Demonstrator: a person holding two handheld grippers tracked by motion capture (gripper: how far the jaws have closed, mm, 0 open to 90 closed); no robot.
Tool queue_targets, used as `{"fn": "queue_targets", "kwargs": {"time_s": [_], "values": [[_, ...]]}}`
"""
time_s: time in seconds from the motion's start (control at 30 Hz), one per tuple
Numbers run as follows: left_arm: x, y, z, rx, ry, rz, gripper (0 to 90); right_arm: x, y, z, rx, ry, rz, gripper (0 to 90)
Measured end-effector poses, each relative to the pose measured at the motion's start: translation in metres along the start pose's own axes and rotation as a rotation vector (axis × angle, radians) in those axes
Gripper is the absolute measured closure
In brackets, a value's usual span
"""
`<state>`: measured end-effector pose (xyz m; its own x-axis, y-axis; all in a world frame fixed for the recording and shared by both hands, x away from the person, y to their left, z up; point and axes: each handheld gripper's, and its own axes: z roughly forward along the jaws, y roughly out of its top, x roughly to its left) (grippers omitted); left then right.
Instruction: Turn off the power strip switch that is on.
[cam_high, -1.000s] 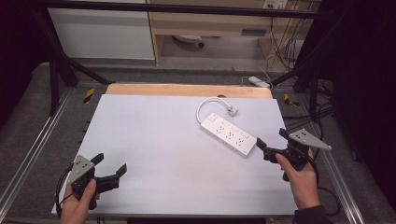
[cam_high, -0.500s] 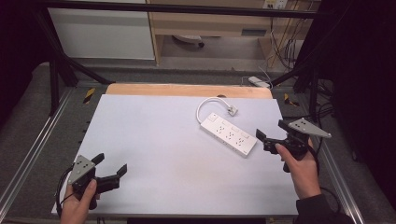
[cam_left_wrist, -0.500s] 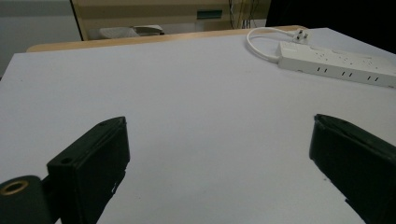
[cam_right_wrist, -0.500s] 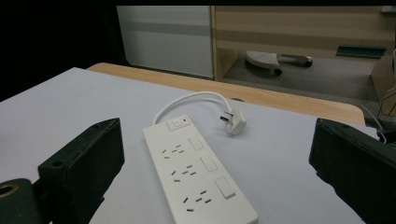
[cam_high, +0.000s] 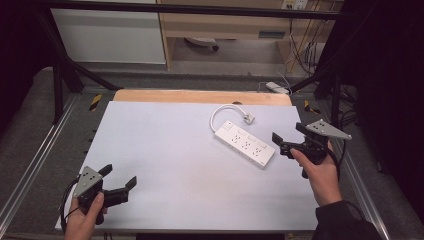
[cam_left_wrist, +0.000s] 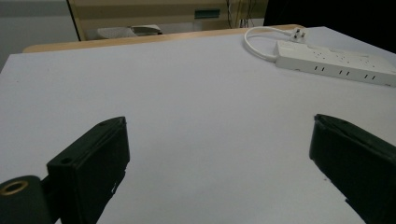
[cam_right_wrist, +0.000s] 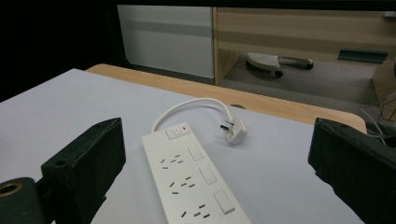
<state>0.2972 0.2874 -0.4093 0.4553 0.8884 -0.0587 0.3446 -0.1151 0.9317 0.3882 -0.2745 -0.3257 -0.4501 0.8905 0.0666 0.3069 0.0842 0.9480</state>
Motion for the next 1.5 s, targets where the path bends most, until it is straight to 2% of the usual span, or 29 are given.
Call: {"fn": "queue_targets", "kwargs": {"time_s": [0.23, 0.63, 0.73, 0.77, 1.13, 1.2, 1.23, 1.33, 1.5], "values": [[0.0, 0.0, 0.0, 0.0, -0.001, 0.002, 5.0, 0.001, 0.004, 0.009, 0.012, 0.006, -0.008, 8.1], [-0.001, 0.0, 0.001, 0.005, -0.005, 0.003, 5.0, 0.004, 0.011, 0.025, 0.037, 0.024, -0.033, 27.4], [-0.001, 0.0, 0.001, 0.006, -0.006, 0.009, 4.9, 0.005, 0.012, 0.03, 0.044, 0.026, -0.049, 36.8], [-0.001, 0.0, 0.001, 0.005, -0.006, 0.008, 4.9, 0.005, 0.012, 0.03, 0.044, 0.026, -0.049, 36.8], [-0.001, 0.0, 0.002, 0.008, -0.01, 0.007, 5.0, 0.003, 0.006, 0.048, 0.079, 0.04, -0.088, 70.5], [-0.002, 0.0, 0.002, 0.01, -0.008, 0.009, 5.0, 0.002, 0.005, 0.05, 0.083, 0.04, -0.093, 73.1], [-0.002, 0.0, 0.002, 0.011, -0.009, 0.011, 4.9, 0.001, 0.003, 0.054, 0.085, 0.04, -0.092, 78.5], [-0.002, 0.0, 0.002, 0.011, -0.008, 0.01, 5.0, -0.001, 0.0, 0.059, 0.083, 0.037, -0.087, 84.9], [-0.001, 0.0, 0.002, 0.011, -0.01, 0.01, 5.0, -0.003, -0.008, 0.069, 0.102, 0.036, -0.082, 89.7]]}}
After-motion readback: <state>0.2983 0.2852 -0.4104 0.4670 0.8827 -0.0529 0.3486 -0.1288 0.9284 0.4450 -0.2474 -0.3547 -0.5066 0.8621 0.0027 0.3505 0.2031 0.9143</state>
